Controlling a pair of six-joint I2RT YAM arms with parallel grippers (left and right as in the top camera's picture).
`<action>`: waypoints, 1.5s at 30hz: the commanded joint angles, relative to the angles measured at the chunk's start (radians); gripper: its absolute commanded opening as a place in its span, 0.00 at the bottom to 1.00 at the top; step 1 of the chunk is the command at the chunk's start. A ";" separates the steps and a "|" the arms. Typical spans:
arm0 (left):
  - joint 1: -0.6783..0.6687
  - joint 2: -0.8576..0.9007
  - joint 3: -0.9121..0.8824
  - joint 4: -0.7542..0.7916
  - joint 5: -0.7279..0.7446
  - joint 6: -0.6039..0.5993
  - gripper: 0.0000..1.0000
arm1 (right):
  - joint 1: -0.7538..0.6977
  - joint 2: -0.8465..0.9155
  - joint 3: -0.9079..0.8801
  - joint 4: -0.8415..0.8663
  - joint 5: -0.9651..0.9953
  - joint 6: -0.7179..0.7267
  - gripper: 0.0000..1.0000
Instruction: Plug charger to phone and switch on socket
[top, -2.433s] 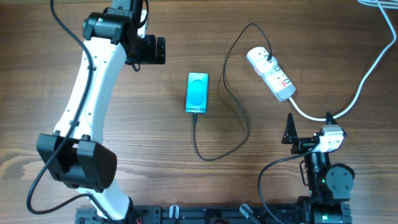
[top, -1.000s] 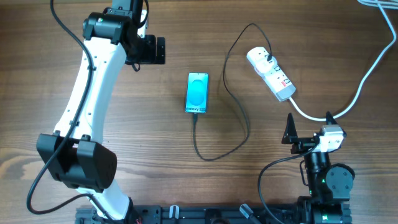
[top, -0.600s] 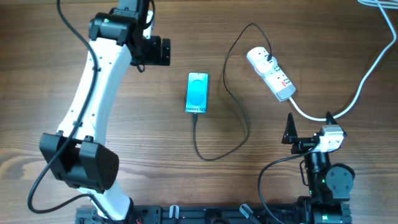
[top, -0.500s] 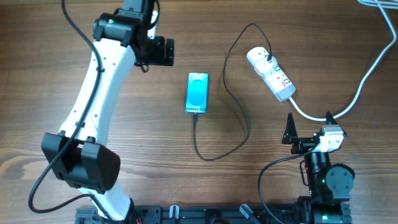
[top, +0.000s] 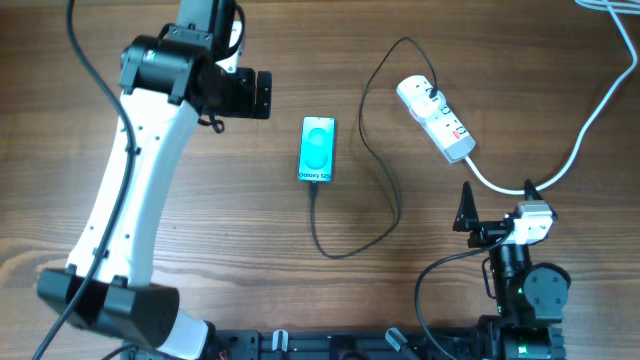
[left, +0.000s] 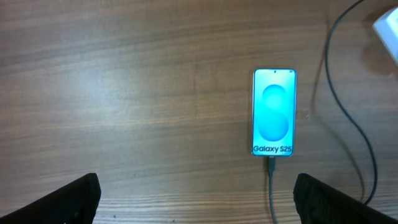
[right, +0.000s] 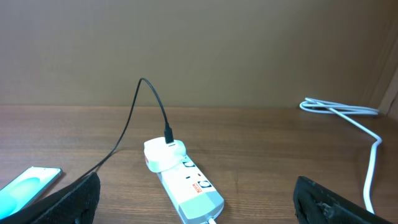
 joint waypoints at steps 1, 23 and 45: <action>0.008 -0.107 -0.112 0.061 0.034 0.008 1.00 | -0.006 -0.016 -0.008 0.002 0.013 -0.017 1.00; 0.059 -0.931 -1.002 0.698 0.034 0.008 1.00 | -0.006 -0.016 -0.008 0.002 0.013 -0.017 1.00; 0.208 -1.387 -1.233 0.738 0.073 0.008 1.00 | -0.006 -0.016 -0.008 0.002 0.013 -0.017 1.00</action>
